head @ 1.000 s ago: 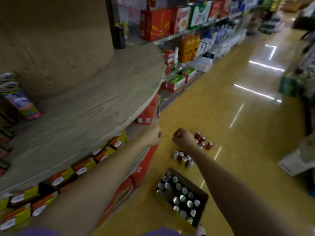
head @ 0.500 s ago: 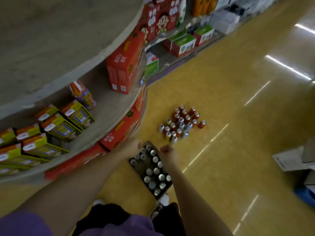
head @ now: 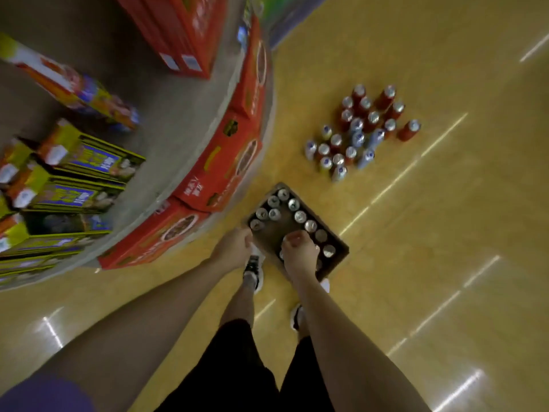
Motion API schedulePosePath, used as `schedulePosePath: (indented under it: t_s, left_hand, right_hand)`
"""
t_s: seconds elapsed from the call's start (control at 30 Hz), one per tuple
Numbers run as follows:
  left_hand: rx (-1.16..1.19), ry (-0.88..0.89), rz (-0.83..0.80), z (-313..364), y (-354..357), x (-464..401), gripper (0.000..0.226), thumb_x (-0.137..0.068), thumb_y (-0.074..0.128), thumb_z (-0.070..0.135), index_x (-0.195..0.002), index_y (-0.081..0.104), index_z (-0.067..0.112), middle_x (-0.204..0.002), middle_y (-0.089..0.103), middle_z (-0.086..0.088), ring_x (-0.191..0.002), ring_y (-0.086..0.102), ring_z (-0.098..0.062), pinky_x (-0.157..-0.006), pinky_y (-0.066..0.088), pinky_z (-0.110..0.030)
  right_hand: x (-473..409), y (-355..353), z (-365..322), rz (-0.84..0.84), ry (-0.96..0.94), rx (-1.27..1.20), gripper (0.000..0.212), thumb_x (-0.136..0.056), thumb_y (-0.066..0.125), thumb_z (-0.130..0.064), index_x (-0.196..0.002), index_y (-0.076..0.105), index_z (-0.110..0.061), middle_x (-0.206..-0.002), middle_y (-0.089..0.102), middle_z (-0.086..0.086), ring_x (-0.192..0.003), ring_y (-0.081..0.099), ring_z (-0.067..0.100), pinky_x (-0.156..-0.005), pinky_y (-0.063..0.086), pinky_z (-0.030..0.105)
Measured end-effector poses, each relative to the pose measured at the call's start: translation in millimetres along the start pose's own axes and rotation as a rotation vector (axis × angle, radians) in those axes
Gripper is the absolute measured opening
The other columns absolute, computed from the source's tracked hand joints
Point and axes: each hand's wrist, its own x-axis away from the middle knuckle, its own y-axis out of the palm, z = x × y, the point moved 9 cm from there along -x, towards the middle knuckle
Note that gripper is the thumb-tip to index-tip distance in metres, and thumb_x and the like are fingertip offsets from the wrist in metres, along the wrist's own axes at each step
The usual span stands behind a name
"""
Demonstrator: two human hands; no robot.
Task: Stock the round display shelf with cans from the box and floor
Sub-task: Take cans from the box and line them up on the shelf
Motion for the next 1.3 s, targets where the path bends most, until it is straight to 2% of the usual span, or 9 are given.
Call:
schedulePosePath:
  t_s: [0.13,0.27,0.47,0.57,0.63,0.8,0.93,1.13,1.3]
  left_hand:
    - [-0.005,-0.01,0.024,-26.2,36.6,-66.2,0.01,-0.098,0.05,0.012,-0.095,0.056,0.004,-0.103,0.054,-0.013,-0.088,0.054,-0.032,-0.074,0.047,-0.046]
    - [-0.029,0.015,0.022,-56.7,66.6,-134.5,0.01,-0.096,0.053,0.012,-0.09,0.056,0.004,-0.094,0.056,-0.012,-0.081,0.055,-0.028,-0.069,0.045,-0.041]
    - [-0.148,0.074,-0.032,-105.9,112.6,-235.7,0.017,-0.091,0.049,0.005,-0.079,0.04,0.01,-0.08,0.039,-0.003,-0.071,0.039,-0.023,-0.065,0.031,-0.035]
    - [-0.183,0.099,-0.058,-122.3,132.4,-276.4,0.005,-0.091,0.05,0.005,-0.095,0.053,0.006,-0.103,0.05,-0.011,-0.09,0.05,-0.028,-0.076,0.042,-0.038]
    - [-0.23,0.102,-0.094,-134.0,151.0,-299.7,0.024,-0.091,0.051,0.007,-0.114,0.056,0.002,-0.119,0.052,-0.017,-0.107,0.053,-0.033,-0.088,0.046,-0.041]
    - [-0.38,-0.008,-0.119,-155.5,186.4,-349.0,0.042,-0.093,0.056,0.014,-0.131,0.043,0.004,-0.132,0.045,-0.017,-0.119,0.05,-0.035,-0.084,0.041,-0.038]
    - [-0.489,-0.033,-0.146,-153.5,212.2,-375.2,0.068,-0.094,0.055,0.022,-0.149,0.018,0.008,-0.14,0.04,-0.024,-0.127,0.042,-0.039,-0.087,0.042,-0.043]
    - [-0.584,0.028,-0.037,-151.9,214.2,-398.7,0.064,-0.096,0.051,0.015,-0.149,0.017,0.015,-0.134,0.048,-0.025,-0.113,0.055,-0.041,-0.073,0.041,-0.044]
    - [-0.588,0.04,-0.091,-152.1,216.5,-394.8,0.076,-0.09,0.066,0.036,-0.147,0.02,0.014,-0.133,0.05,-0.022,-0.11,0.059,-0.041,-0.072,0.045,-0.044]
  right_hand:
    - [-51.8,45.0,40.3,0.031,0.043,-0.077,0.003,-0.091,0.056,-0.014,-0.093,0.057,-0.015,-0.083,0.058,-0.002,-0.081,0.057,0.02,-0.065,0.031,0.024]
    - [-104.0,89.8,80.3,0.066,0.102,-0.075,0.007,-0.088,0.055,-0.01,-0.092,0.053,-0.015,-0.082,0.055,-0.003,-0.075,0.047,0.016,-0.064,0.03,0.023]
    - [-188.0,154.8,134.6,0.123,0.161,-0.117,0.013,-0.087,0.054,-0.01,-0.097,0.059,-0.016,-0.091,0.062,-0.003,-0.079,0.053,0.012,-0.066,0.034,0.021]
    - [-222.4,185.0,154.4,0.12,0.184,-0.096,0.016,-0.087,0.053,-0.01,-0.101,0.061,-0.015,-0.091,0.061,-0.004,-0.084,0.055,0.014,-0.07,0.039,0.023]
    - [-242.5,205.4,167.5,0.096,0.194,-0.084,0.018,-0.088,0.052,-0.01,-0.103,0.06,-0.015,-0.092,0.061,-0.004,-0.086,0.055,0.016,-0.072,0.042,0.026]
    - [-286.3,240.8,193.9,0.105,0.149,-0.033,0.023,-0.088,0.048,-0.008,-0.109,0.057,-0.009,-0.093,0.061,0.0,-0.083,0.052,0.017,-0.065,0.035,0.024]
    - [-312.2,255.2,205.5,0.084,0.104,0.029,0.022,-0.088,0.052,-0.01,-0.11,0.054,-0.008,-0.098,0.063,0.004,-0.083,0.052,0.018,-0.065,0.032,0.024]
    - [-326.6,260.7,218.6,0.052,0.109,0.033,0.025,-0.09,0.054,-0.011,-0.113,0.053,-0.003,-0.106,0.065,0.013,-0.098,0.059,0.029,-0.069,0.034,0.025]
    - [-320.3,257.0,232.1,0.02,0.156,0.063,0.026,-0.089,0.054,-0.014,-0.114,0.058,-0.006,-0.108,0.066,0.014,-0.099,0.06,0.032,-0.072,0.042,0.03]
